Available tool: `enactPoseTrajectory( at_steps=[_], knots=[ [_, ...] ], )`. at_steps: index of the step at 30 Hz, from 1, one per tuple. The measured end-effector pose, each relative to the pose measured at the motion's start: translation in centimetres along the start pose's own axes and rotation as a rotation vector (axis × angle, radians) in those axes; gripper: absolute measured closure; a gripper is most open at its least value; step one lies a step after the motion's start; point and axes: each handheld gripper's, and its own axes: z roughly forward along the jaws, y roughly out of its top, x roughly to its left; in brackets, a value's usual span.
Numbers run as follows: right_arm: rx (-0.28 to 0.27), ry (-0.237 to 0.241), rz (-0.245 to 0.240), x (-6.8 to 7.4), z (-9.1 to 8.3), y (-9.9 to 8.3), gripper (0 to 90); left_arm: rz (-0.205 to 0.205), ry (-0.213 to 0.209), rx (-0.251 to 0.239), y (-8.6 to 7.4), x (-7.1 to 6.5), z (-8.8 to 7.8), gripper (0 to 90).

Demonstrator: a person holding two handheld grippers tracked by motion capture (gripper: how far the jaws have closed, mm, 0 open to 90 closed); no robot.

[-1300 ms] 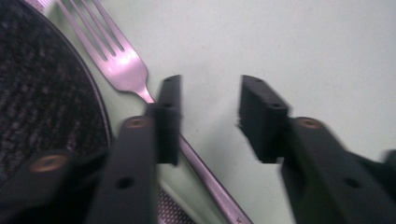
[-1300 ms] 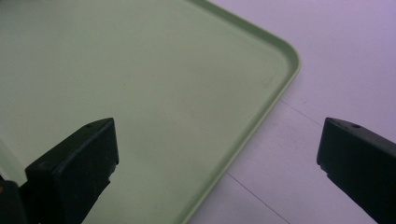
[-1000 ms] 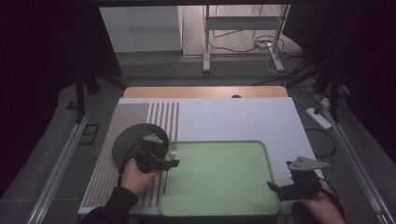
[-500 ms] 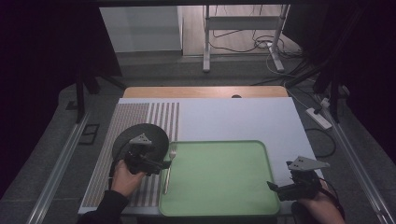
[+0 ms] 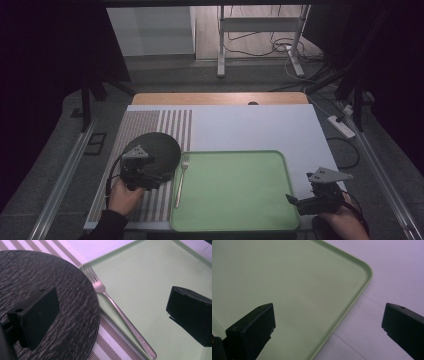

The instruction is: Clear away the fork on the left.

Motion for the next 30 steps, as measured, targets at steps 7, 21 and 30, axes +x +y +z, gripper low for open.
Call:
enactPoseTrajectory(
  at_steps=[7, 21, 30],
  knots=[
    [0.000, 0.001, 0.001, 0.0, 0.0, 0.0, 0.0, 0.009, 0.014, -0.005, -0.5, 0.0, -0.6, 0.0],
    [0.000, -0.005, 0.010, 0.0, 0.0, 0.0, 0.0, 0.006, 0.044, 0.007, -1.9, -0.1, -1.9, 0.0],
    [0.002, -0.009, 0.007, 0.0, 0.0, 0.0, 0.0, -0.019, 0.054, 0.000, -3.0, 0.0, -3.0, 0.0]
  ],
)
